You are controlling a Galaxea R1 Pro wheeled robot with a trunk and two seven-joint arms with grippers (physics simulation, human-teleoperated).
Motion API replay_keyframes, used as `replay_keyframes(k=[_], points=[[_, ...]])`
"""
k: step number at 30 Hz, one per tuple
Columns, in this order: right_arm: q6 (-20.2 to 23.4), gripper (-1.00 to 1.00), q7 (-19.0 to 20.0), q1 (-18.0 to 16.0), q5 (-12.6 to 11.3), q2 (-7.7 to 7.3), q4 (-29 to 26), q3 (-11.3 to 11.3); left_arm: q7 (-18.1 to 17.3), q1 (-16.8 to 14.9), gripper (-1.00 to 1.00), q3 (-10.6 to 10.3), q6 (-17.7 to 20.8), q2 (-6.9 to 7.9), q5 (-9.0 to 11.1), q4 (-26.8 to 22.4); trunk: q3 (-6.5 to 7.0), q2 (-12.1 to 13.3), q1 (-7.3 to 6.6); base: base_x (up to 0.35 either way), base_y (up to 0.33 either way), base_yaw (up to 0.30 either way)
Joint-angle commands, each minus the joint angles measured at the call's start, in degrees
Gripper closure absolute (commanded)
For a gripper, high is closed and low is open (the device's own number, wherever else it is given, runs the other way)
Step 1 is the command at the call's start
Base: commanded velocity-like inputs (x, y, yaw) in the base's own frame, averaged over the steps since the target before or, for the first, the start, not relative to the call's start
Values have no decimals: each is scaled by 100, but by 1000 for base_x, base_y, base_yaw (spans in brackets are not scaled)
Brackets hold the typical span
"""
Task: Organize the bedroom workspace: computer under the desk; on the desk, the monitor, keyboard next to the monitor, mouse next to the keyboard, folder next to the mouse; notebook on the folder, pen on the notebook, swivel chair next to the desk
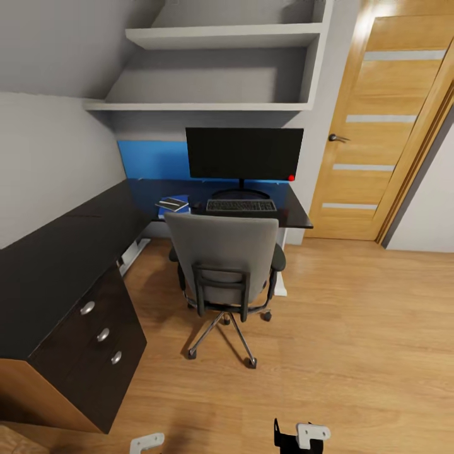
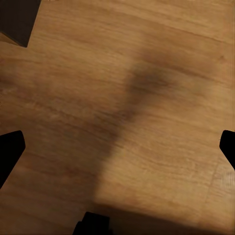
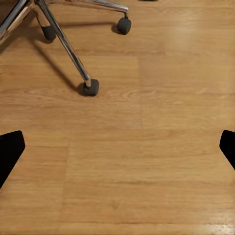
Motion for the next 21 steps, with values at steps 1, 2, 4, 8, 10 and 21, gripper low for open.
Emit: replay_keyframes(k=[1, 2, 4, 8, 10, 21], points=[[-23, -100, -11, -6, -52, 5, 13, 50, 22, -4, -100, 38, -18, 0, -46, 5, 14, 39, -23, 0, 0, 0], [-23, -100, -11, -6, -52, 7, 13, 50, 22, -4, -100, 38, -19, 1, -45, 5, 32, 79, -45, 0, 0, 0], [-23, -100, -11, -6, -50, 8, 15, 50, 22, -4, -100, 39, -19, 4, -43, 5, 68, 160, -89, 0, 0, 0], [-17, -100, -11, -6, -50, 12, 17, 50, 22, -4, -100, 40, -13, 3, -42, 5, 139, 320, -177, 0, 0, 0], [-15, -100, -10, -6, -49, 14, 18, 54, 22, -4, -100, 40, -12, 0, -42, 5, 175, 400, -221, 0, 0, 0], [-23, -100, -2, -6, -41, 30, 18, 59, 30, -4, -100, 45, -32, 30, -25, 5, 373, 841, -462, 0, 0, 0]])
